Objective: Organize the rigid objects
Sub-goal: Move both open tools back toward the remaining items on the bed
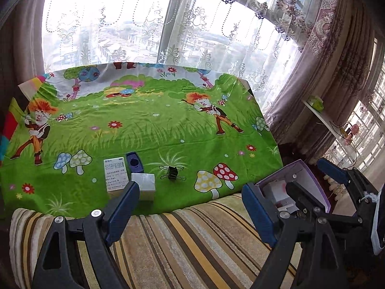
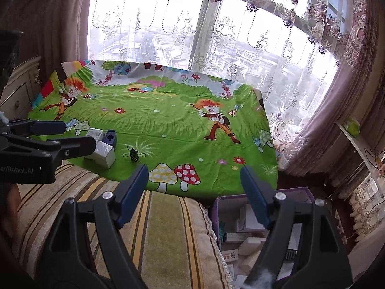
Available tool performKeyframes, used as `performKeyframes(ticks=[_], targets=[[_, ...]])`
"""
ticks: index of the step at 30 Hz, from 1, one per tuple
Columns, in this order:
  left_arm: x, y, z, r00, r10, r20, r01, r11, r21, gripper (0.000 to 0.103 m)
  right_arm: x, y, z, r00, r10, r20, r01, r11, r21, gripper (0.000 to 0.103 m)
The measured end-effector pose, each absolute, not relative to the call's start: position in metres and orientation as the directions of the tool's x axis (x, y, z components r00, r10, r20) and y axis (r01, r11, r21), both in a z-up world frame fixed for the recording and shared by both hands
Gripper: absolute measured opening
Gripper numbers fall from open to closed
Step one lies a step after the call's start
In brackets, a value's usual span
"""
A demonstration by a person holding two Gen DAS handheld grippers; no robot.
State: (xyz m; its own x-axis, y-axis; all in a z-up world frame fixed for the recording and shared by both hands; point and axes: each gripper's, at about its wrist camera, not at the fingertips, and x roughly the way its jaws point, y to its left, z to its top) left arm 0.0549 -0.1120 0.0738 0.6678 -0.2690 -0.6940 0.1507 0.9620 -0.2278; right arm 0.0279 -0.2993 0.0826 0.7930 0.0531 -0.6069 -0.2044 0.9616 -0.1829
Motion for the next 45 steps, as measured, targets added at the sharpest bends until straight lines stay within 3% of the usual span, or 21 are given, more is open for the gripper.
performKeyframes(ticks=[12, 24, 35, 45], targets=[[0.057, -0.080, 0.077, 0.717, -0.052, -0.695, 0.010, 0.998, -0.063, 0.088, 0.043, -0.281, 0.075, 0.742, 0.129, -0.658, -0.283, 0.950, -0.133, 0.082], [0.058, -0.054, 0.078, 0.732, 0.072, -0.678, -0.096, 0.995, 0.002, 0.088, 0.061, -0.258, 0.074, 0.708, 0.168, -0.686, -0.341, 0.932, -0.124, 0.082], [0.060, -0.048, 0.076, 0.728, 0.085, -0.681, -0.109, 0.994, 0.008, 0.088, 0.081, -0.239, 0.066, 0.662, 0.207, -0.720, -0.381, 0.921, -0.085, 0.082], [0.094, -0.011, 0.075, 0.658, -0.013, -0.753, -0.119, 0.986, -0.120, 0.088, 0.141, -0.241, 0.045, 0.552, 0.274, -0.787, -0.331, 0.939, 0.095, 0.083]])
